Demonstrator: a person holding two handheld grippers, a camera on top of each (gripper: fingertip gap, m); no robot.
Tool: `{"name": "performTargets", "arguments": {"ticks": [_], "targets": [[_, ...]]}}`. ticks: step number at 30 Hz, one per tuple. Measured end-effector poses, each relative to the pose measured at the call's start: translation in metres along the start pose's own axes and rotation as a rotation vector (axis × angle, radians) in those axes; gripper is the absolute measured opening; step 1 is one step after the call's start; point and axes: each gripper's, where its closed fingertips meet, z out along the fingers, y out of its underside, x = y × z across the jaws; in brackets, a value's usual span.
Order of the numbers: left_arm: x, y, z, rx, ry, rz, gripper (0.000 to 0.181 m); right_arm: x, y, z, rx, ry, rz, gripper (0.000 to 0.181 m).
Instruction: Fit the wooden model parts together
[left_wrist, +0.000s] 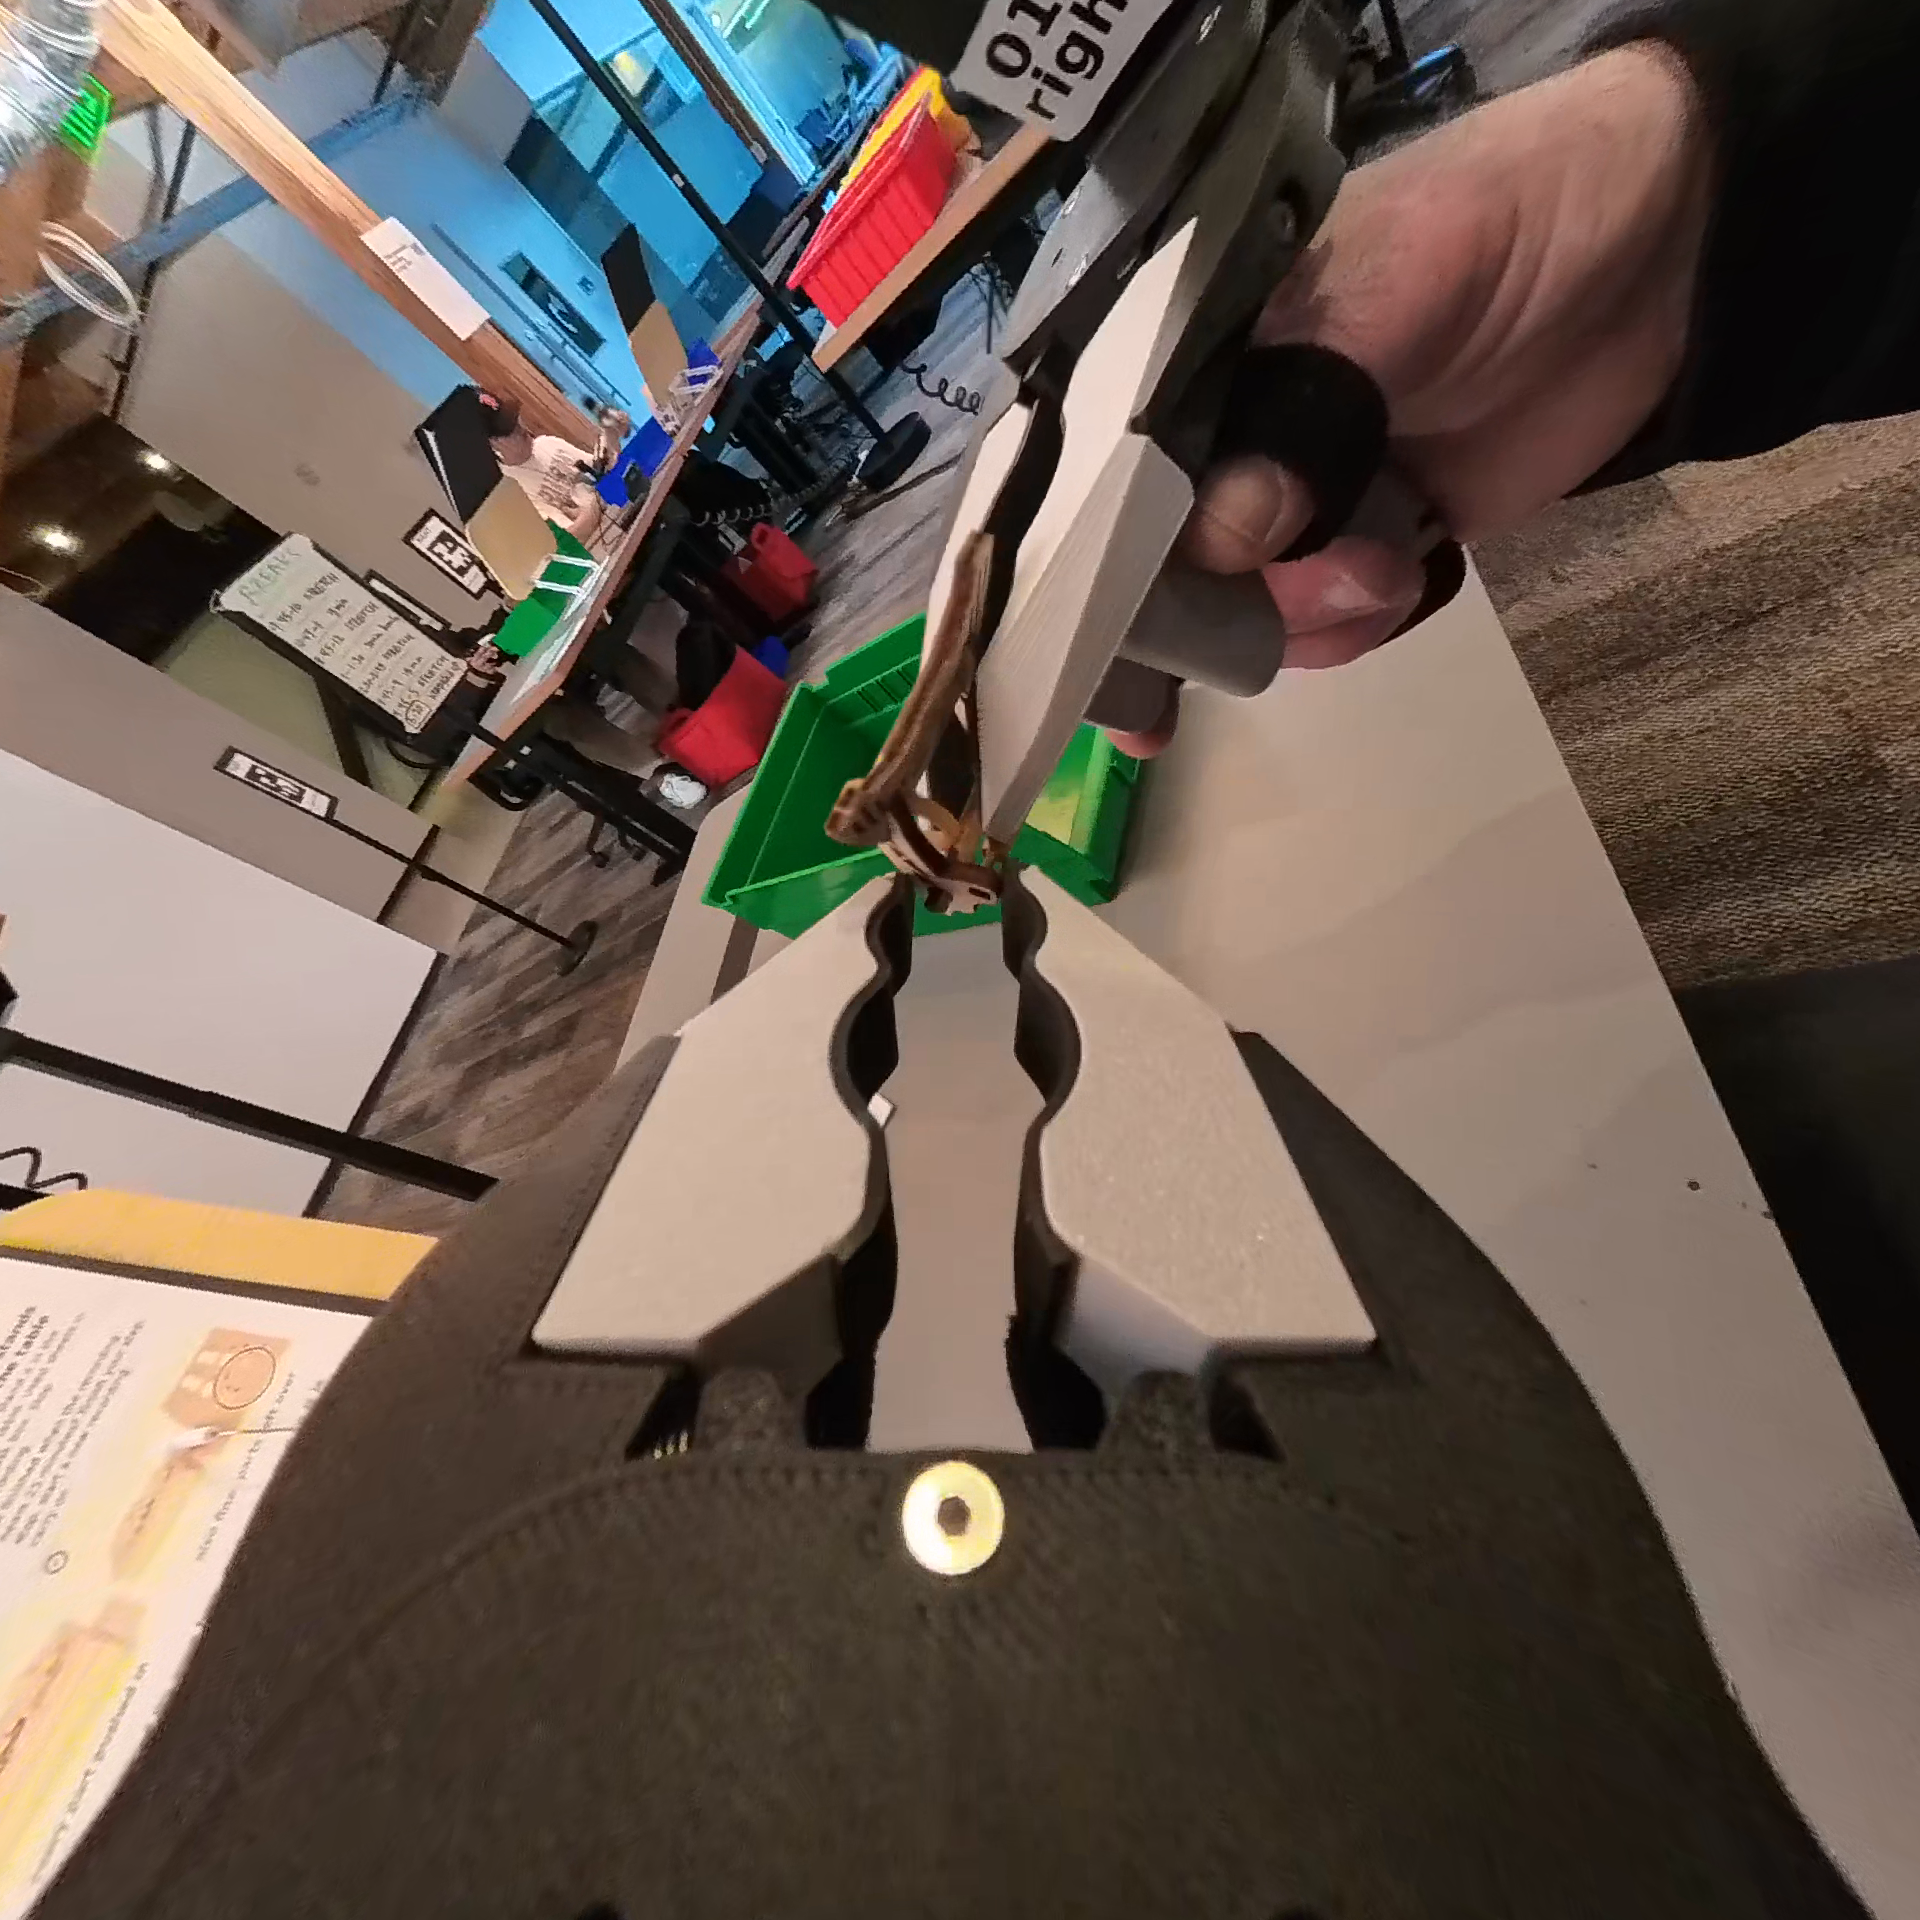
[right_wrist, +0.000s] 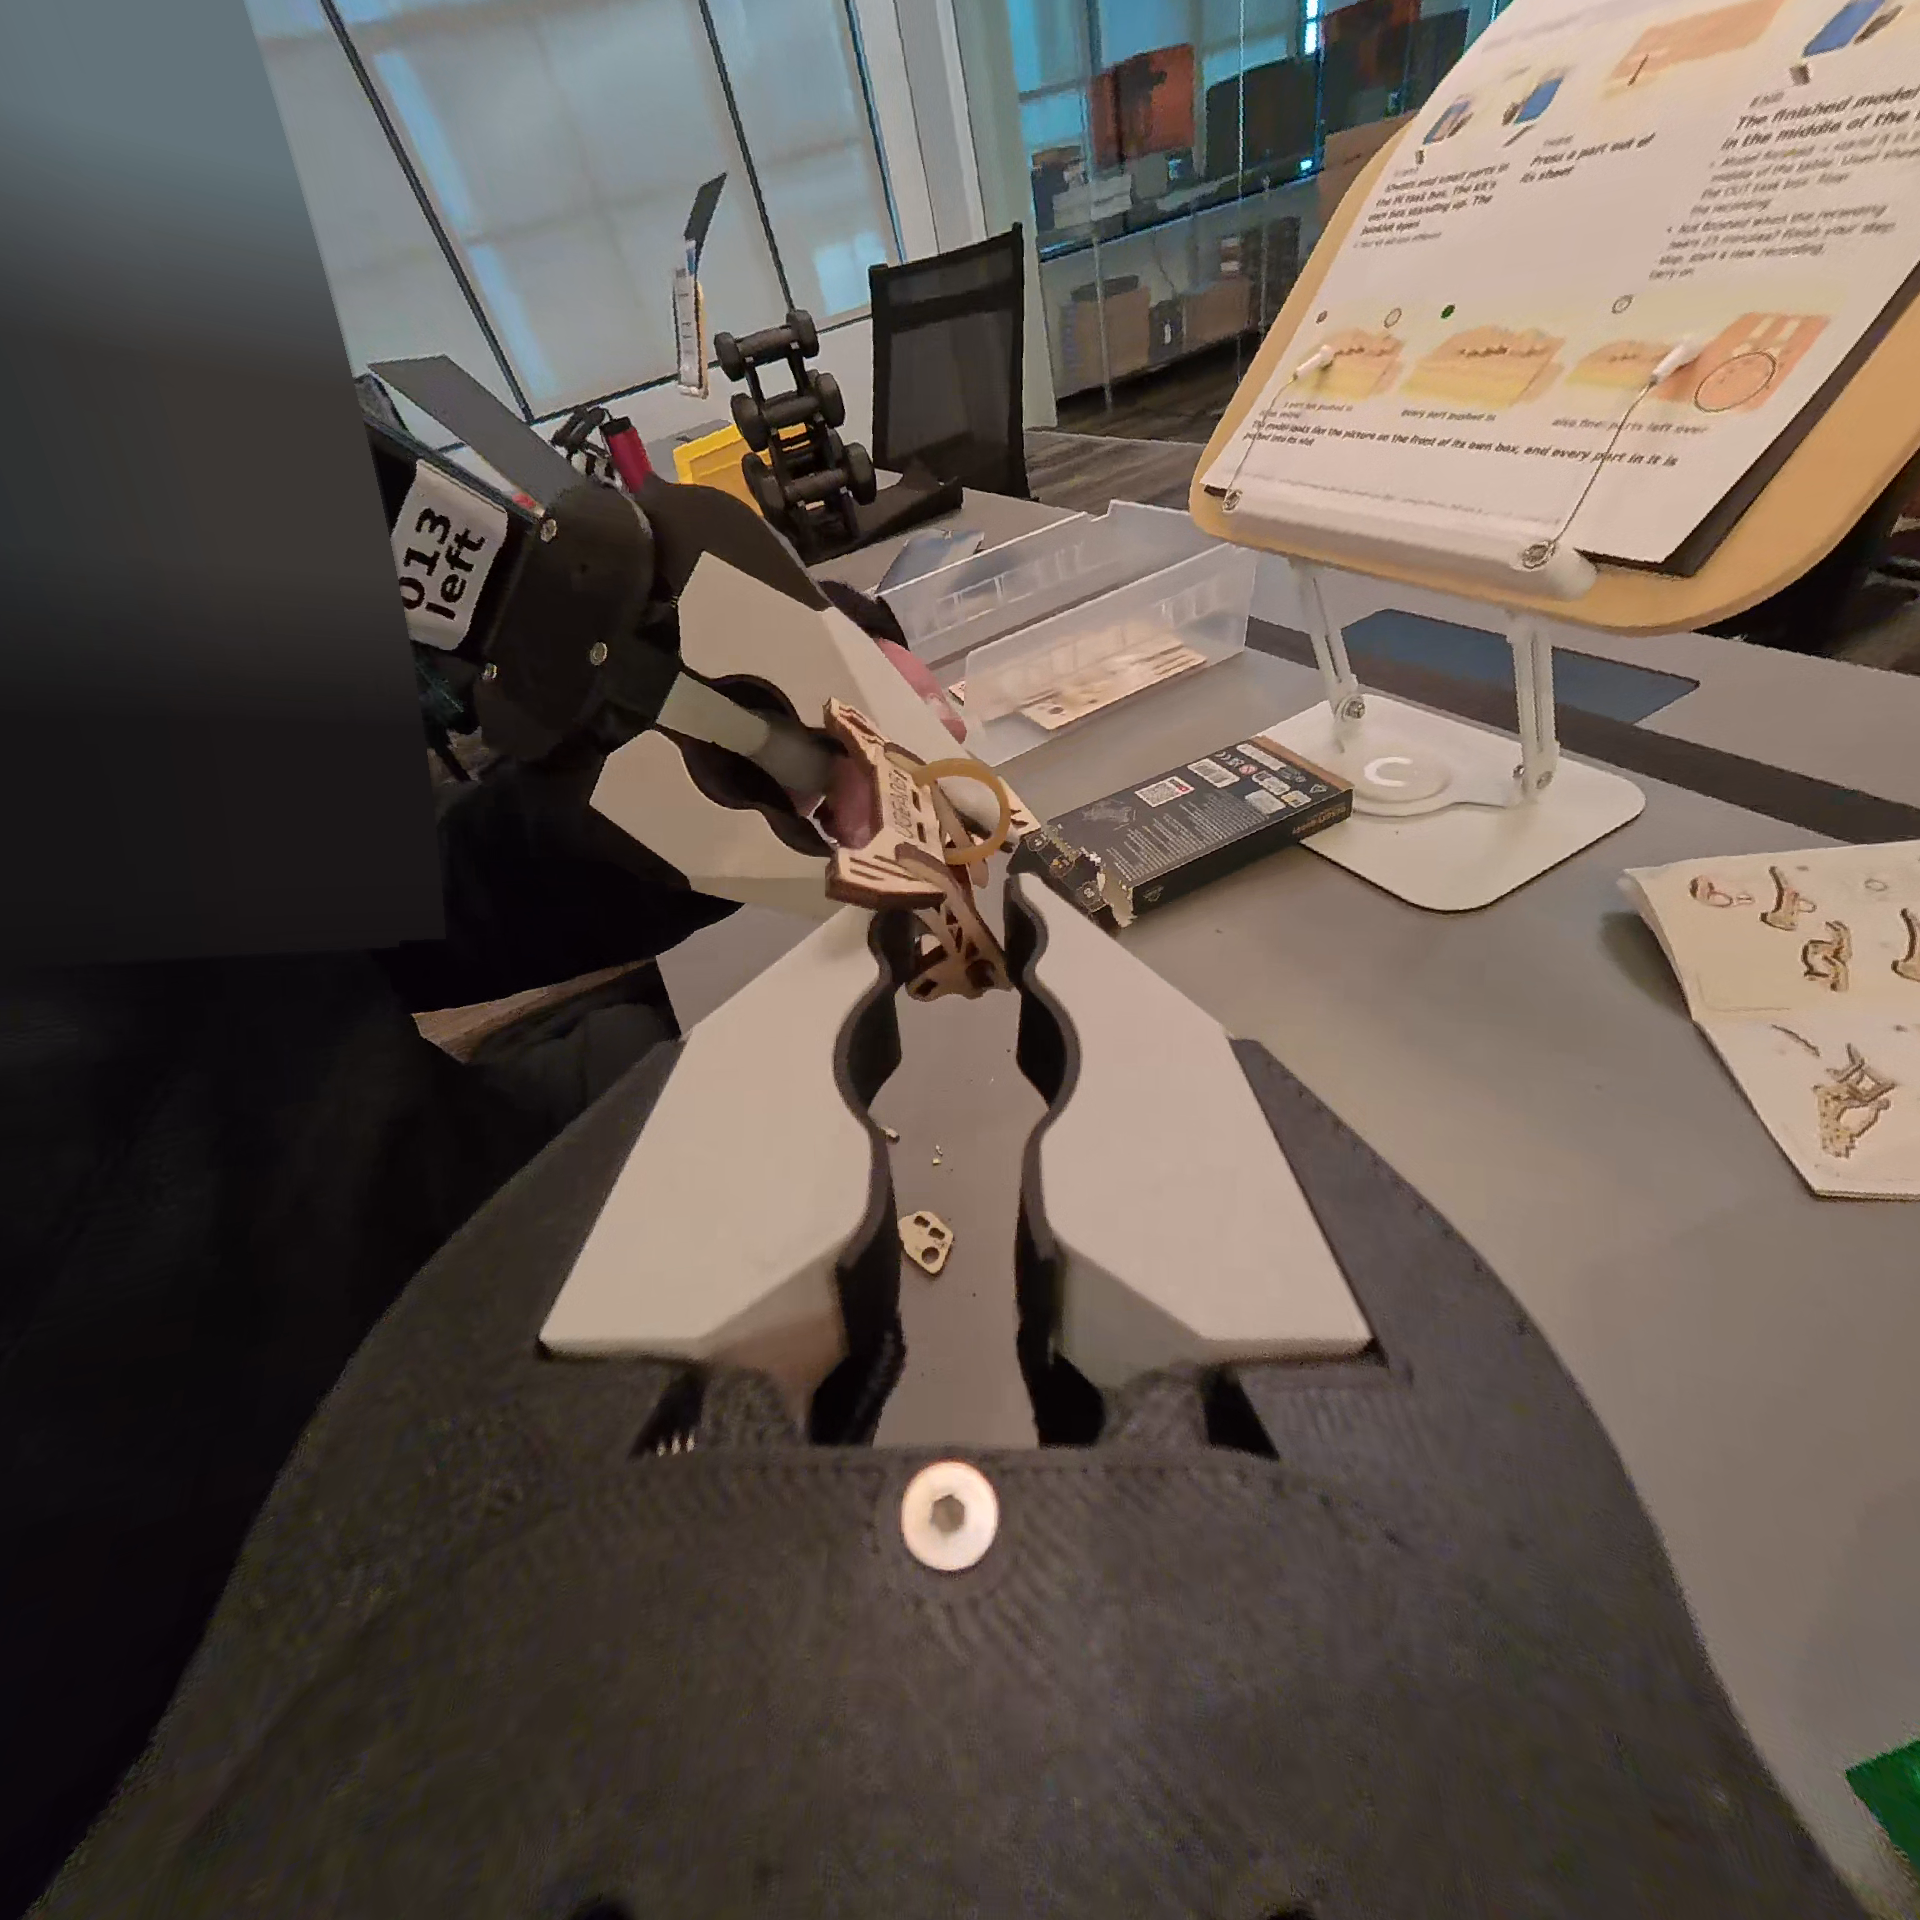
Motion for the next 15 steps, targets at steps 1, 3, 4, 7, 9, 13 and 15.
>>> {"name": "performTargets", "arguments": {"ticks": [1,3,4,7,9,13,15], "targets": [[-0.0005,-0.0012,-0.0002,0.004,-0.003,0.0,0.014,-0.0001,-0.0007,-0.0005,0.005,-0.003,0.003,0.013],[-0.0014,-0.0016,0.0001,0.0,-0.011,0.006,0.014,-0.0001,-0.0018,-0.0008,0.014,-0.013,0.026,0.013],[-0.001,-0.0015,0.0002,-0.004,-0.013,0.017,0.014,-0.0003,-0.0014,-0.0008,0.014,-0.015,0.028,0.013],[0.0001,0.0001,0.001,-0.013,-0.009,0.02,0.014,-0.0001,0.0005,-0.0004,0.007,-0.009,0.019,0.012],[-0.0003,-0.0003,0.001,-0.002,0.0,-0.012,0.015,0.0001,0.0001,-0.0007,0.01,-0.002,0.007,0.012],[0.0002,0.0008,-0.0012,0.038,0.04,-0.116,0.014,0.003,0.0004,-0.0012,0.014,0.024,-0.007,0.011],[0.0018,0.0004,-0.0015,0.049,0.059,-0.136,0.013,0.0006,0.0018,-0.0004,0.008,0.015,-0.018,0.011]]}}
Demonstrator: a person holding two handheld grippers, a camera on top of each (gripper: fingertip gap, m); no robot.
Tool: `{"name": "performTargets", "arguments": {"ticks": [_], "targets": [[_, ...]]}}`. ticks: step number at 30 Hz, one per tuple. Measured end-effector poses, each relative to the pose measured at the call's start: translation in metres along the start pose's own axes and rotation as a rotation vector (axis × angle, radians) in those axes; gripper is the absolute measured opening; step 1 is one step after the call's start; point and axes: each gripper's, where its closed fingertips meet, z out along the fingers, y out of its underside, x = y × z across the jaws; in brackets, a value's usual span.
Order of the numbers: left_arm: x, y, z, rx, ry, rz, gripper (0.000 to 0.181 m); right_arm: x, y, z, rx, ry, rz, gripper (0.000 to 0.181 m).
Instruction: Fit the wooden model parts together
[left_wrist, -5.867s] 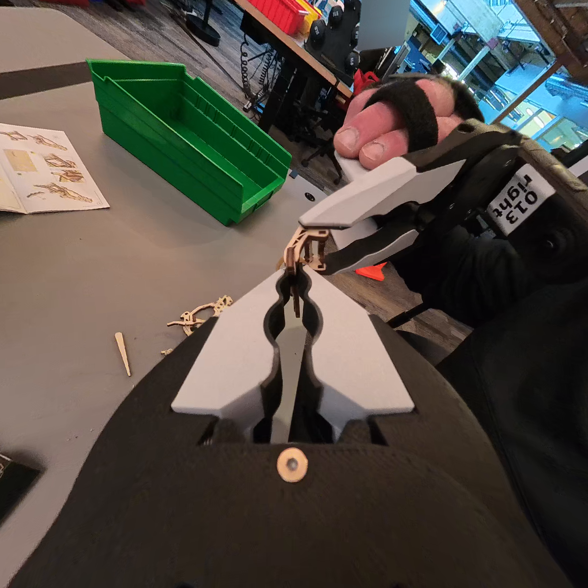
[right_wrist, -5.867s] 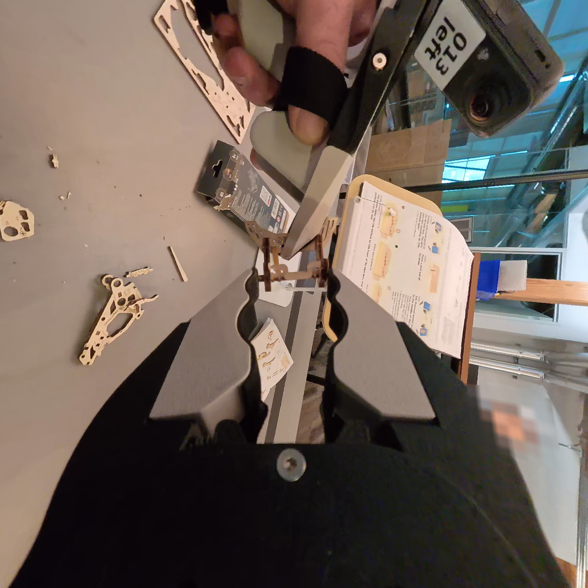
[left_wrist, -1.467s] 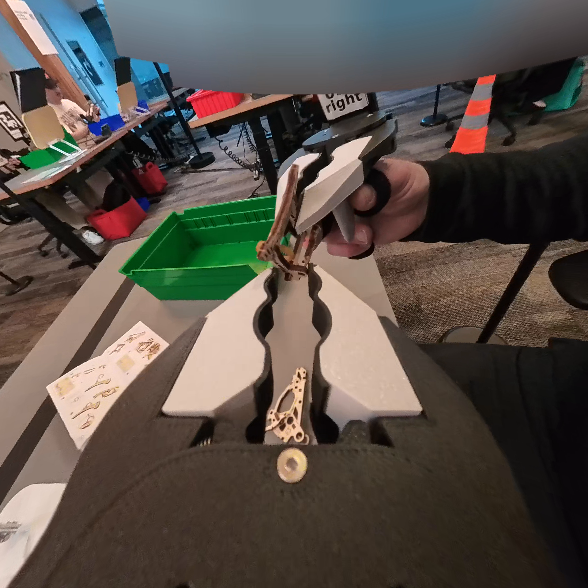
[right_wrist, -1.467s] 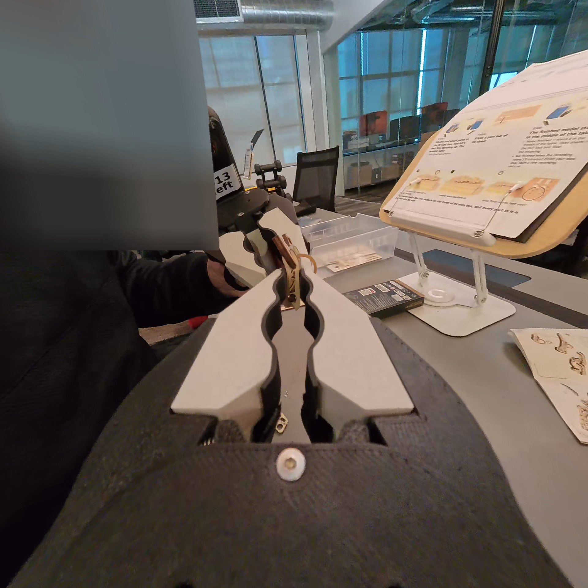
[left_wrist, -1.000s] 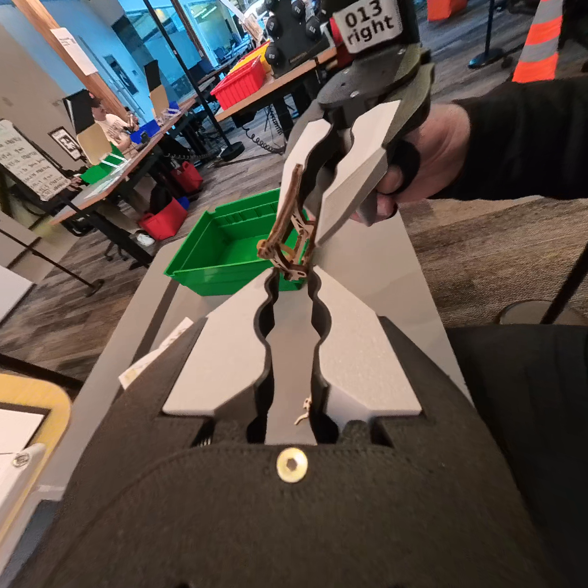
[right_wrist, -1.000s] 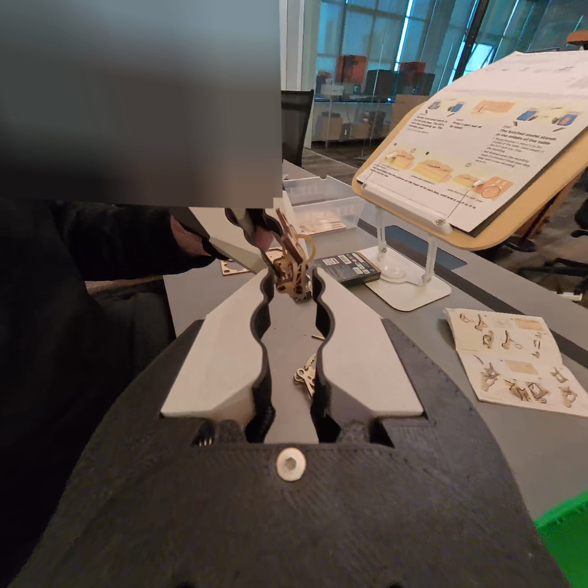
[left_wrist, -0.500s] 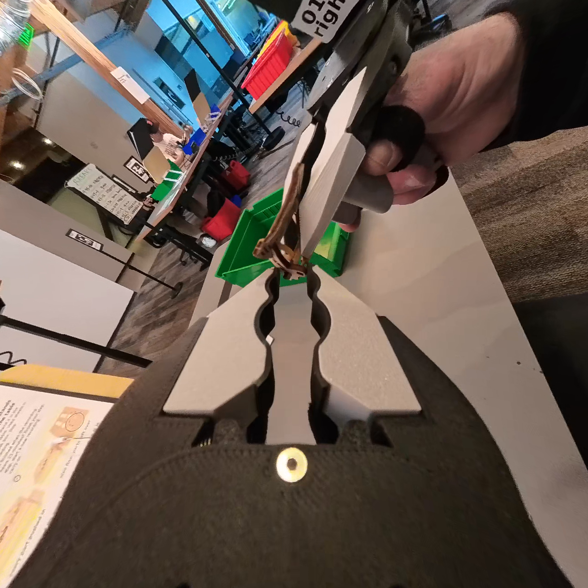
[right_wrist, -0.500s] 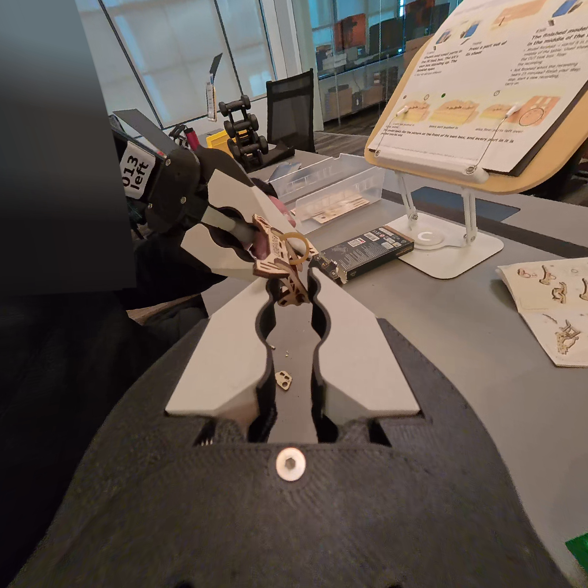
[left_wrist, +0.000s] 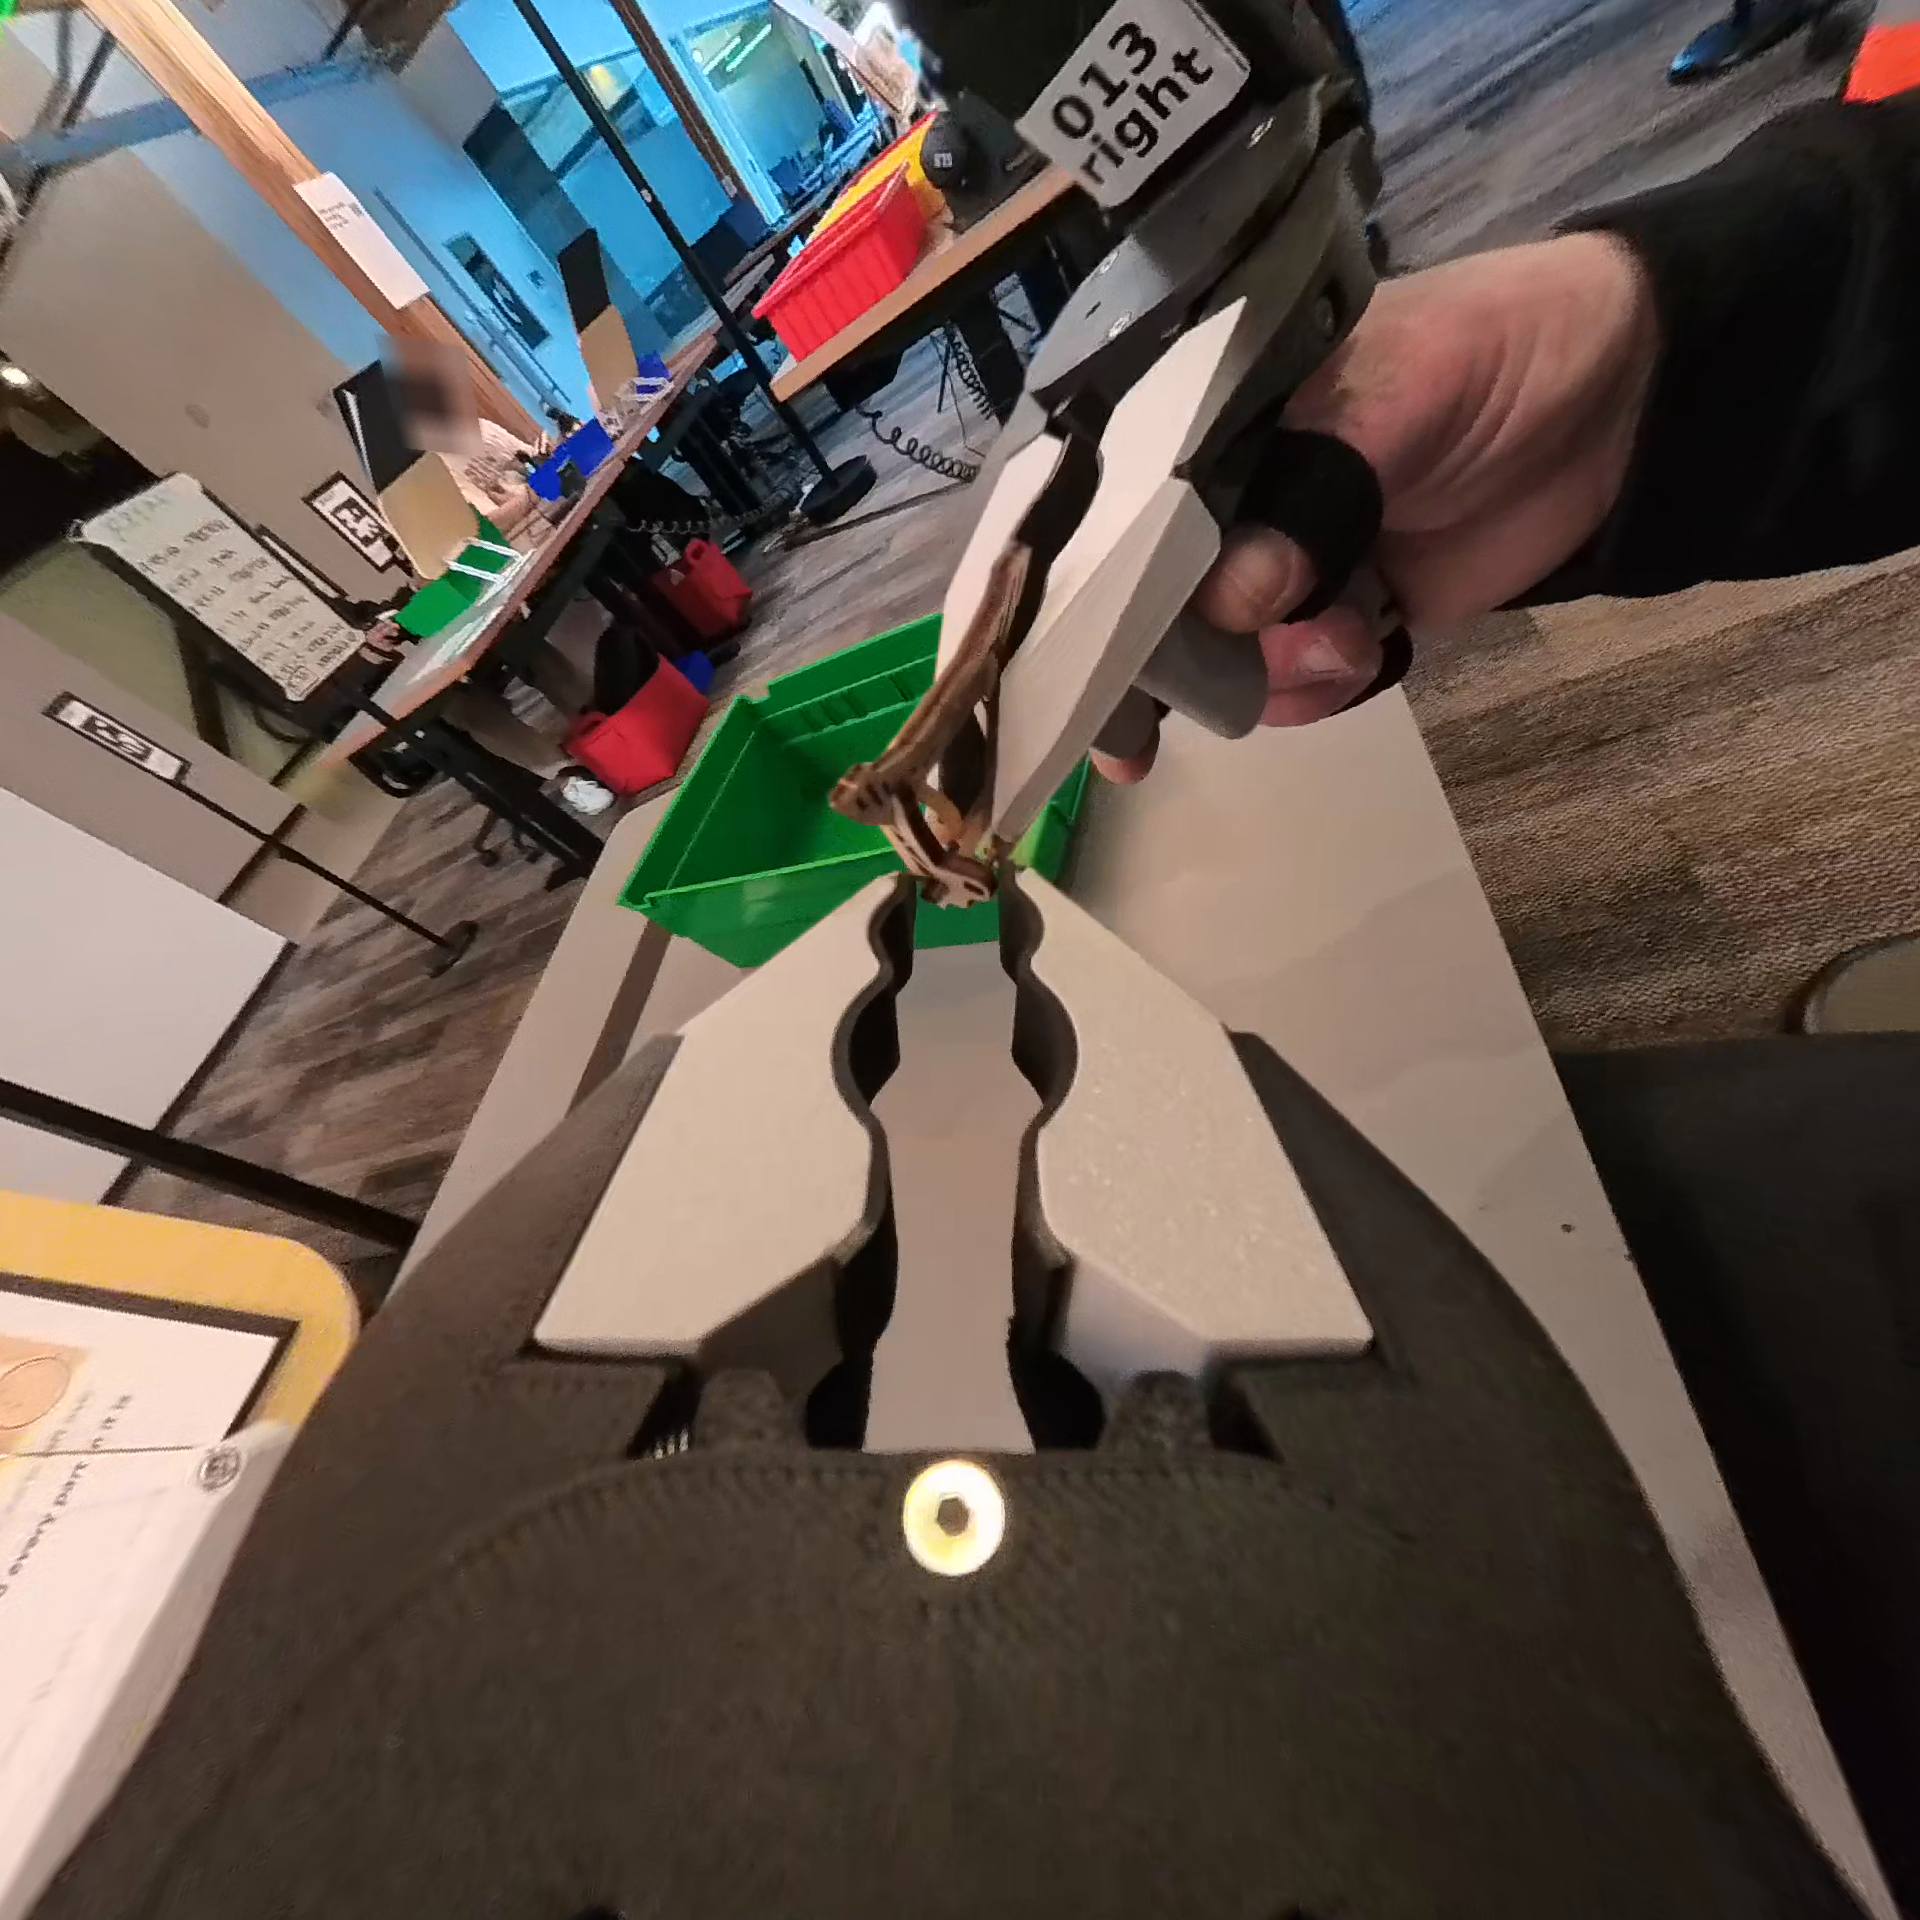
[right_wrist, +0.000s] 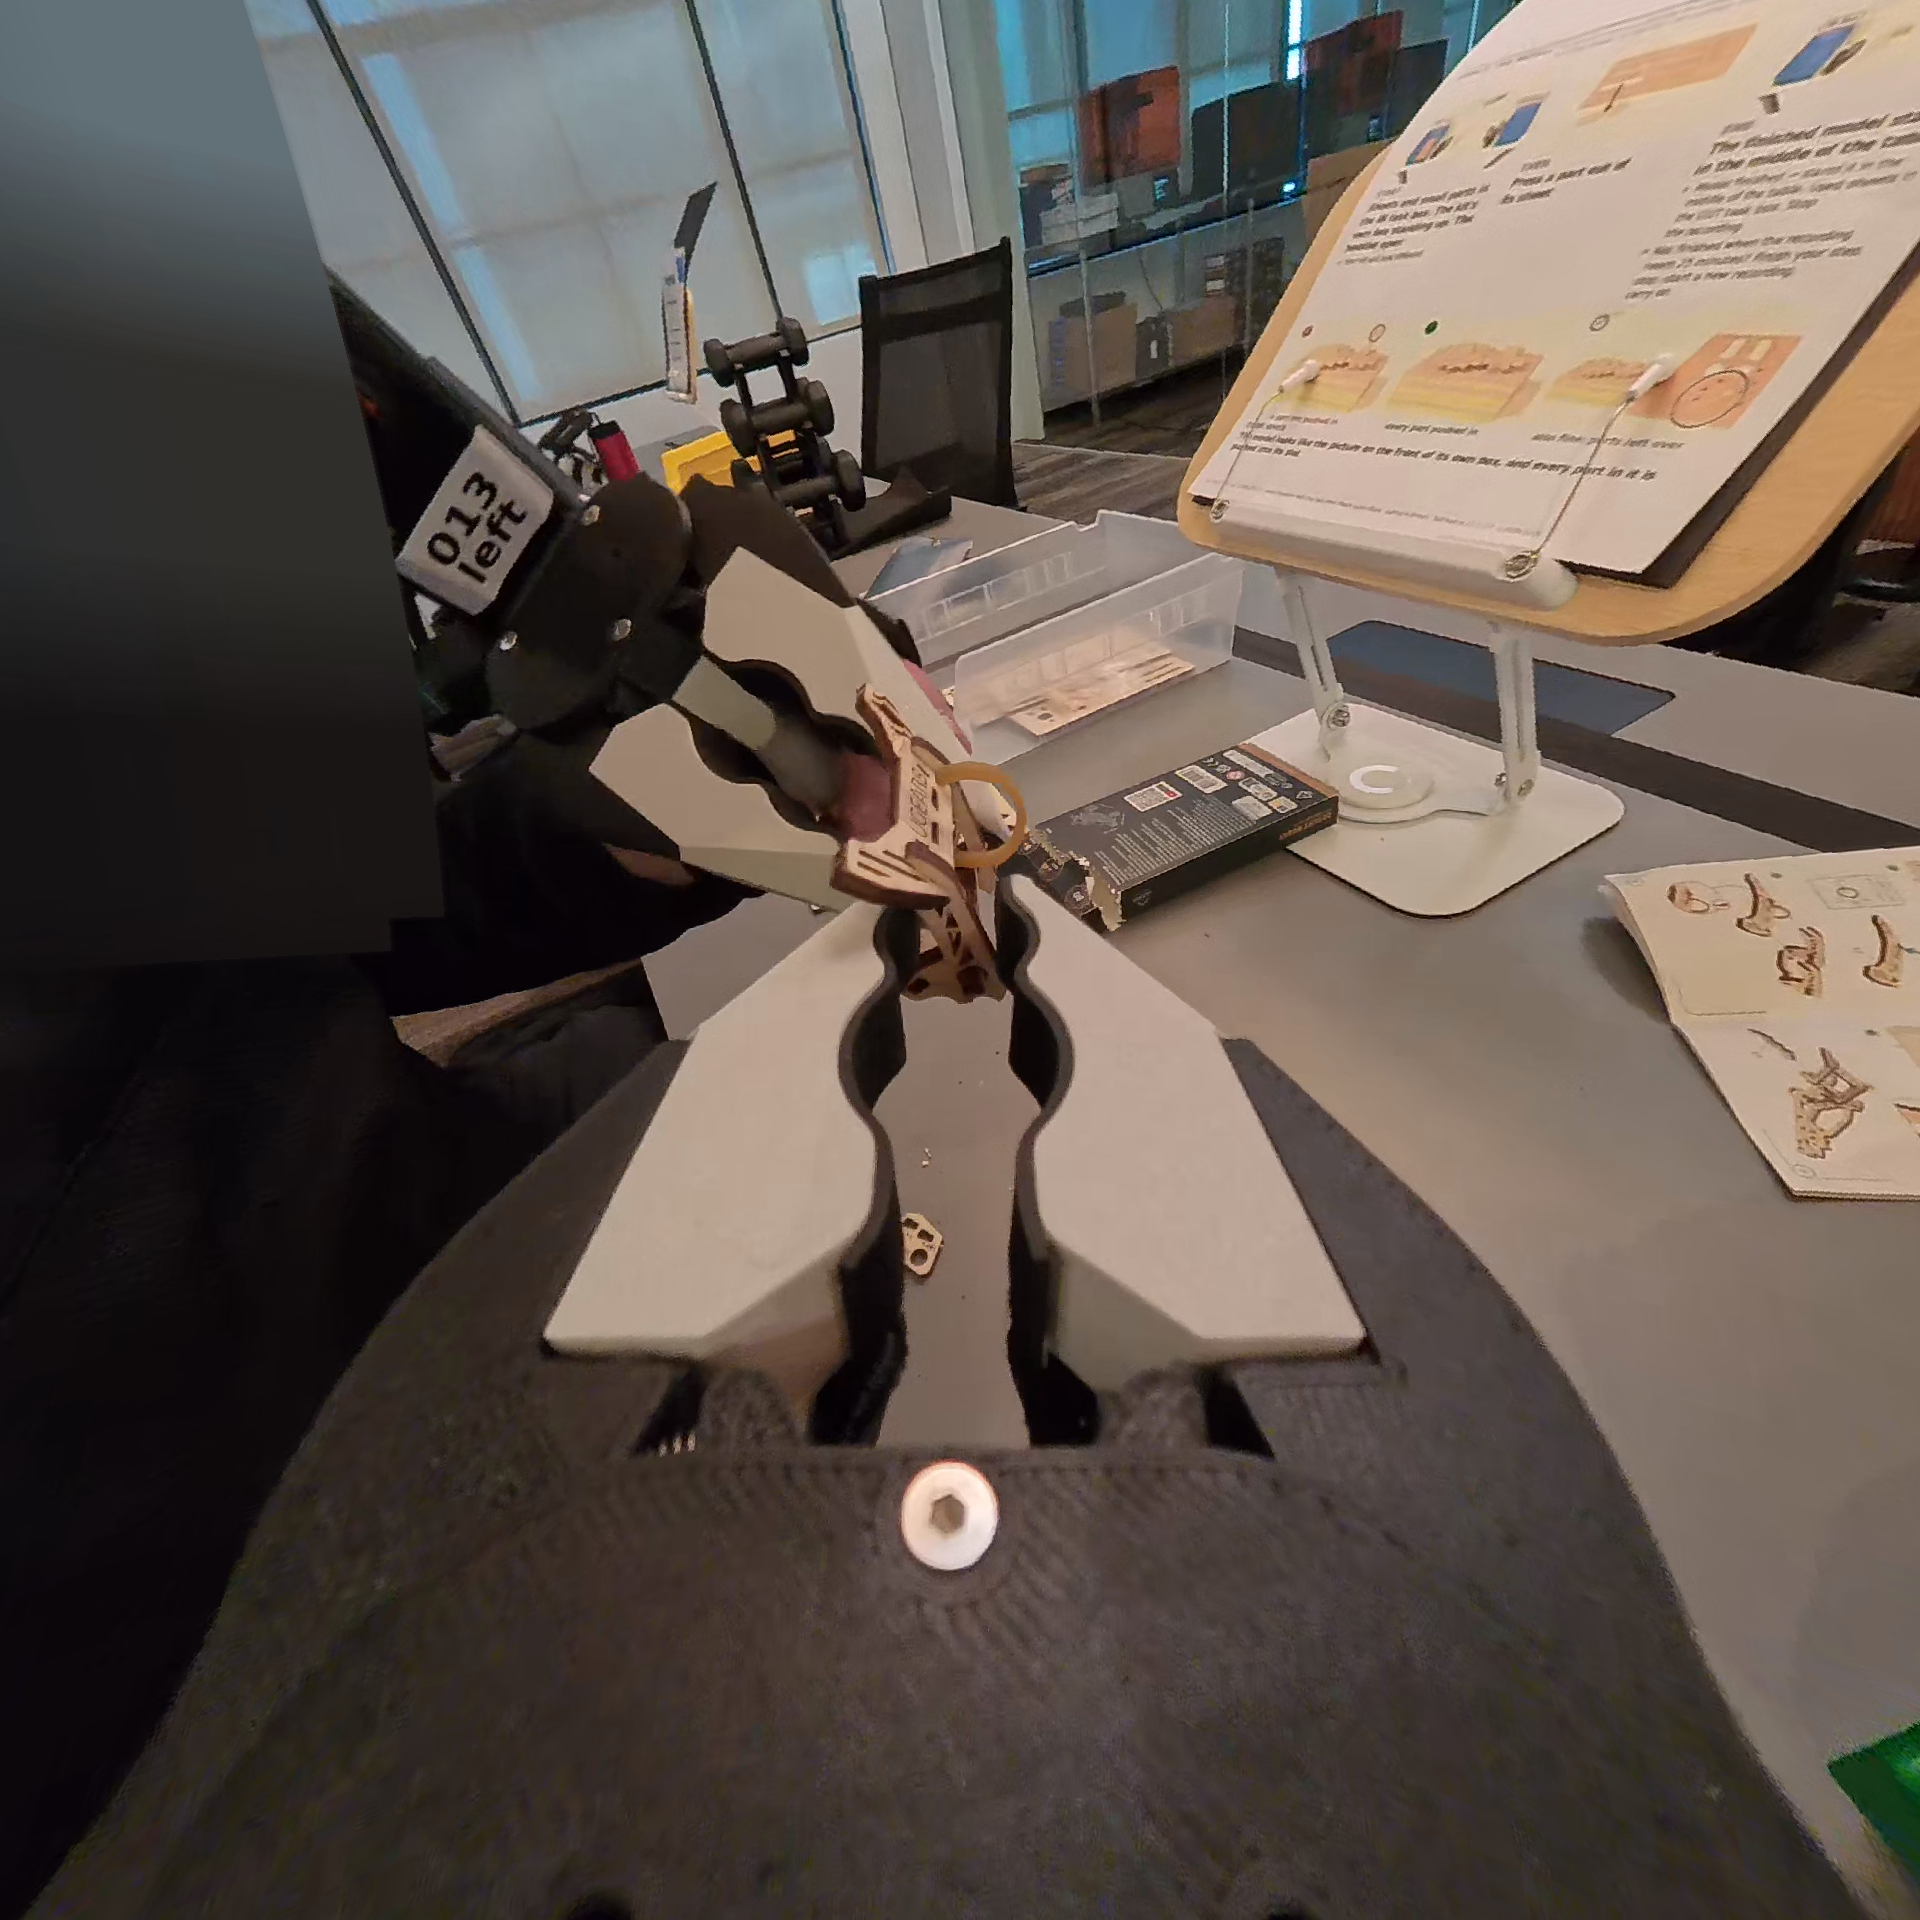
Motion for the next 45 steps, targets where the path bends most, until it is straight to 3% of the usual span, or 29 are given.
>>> {"name": "performTargets", "arguments": {"ticks": [13,22,29,31,41,45], "targets": [[0.0,0.0,0.002,-0.032,-0.007,-0.003,0.012,0.001,0.001,0.0,-0.049,0.059,-0.084,0.01],[-0.001,-0.002,-0.001,0.011,-0.009,-0.01,0.012,0.0,-0.003,-0.001,-0.023,0.092,-0.126,0.016],[0.0,0.004,-0.002,0.035,0.006,-0.072,0.013,0.001,0.0,0.001,-0.039,0.12,-0.167,0.009],[0.0,0.006,-0.002,0.043,0.017,-0.092,0.012,0.0,0.0,0.001,-0.032,0.108,-0.156,0.023],[0.011,0.041,0.001,0.036,0.111,-0.318,0.013,0.011,0.02,0.009,-0.024,0.13,-0.146,0.004],[0.007,0.065,-0.001,-0.019,0.118,-0.415,0.033,0.024,0.028,0.007,-0.035,0.137,-0.08,0.004]]}}
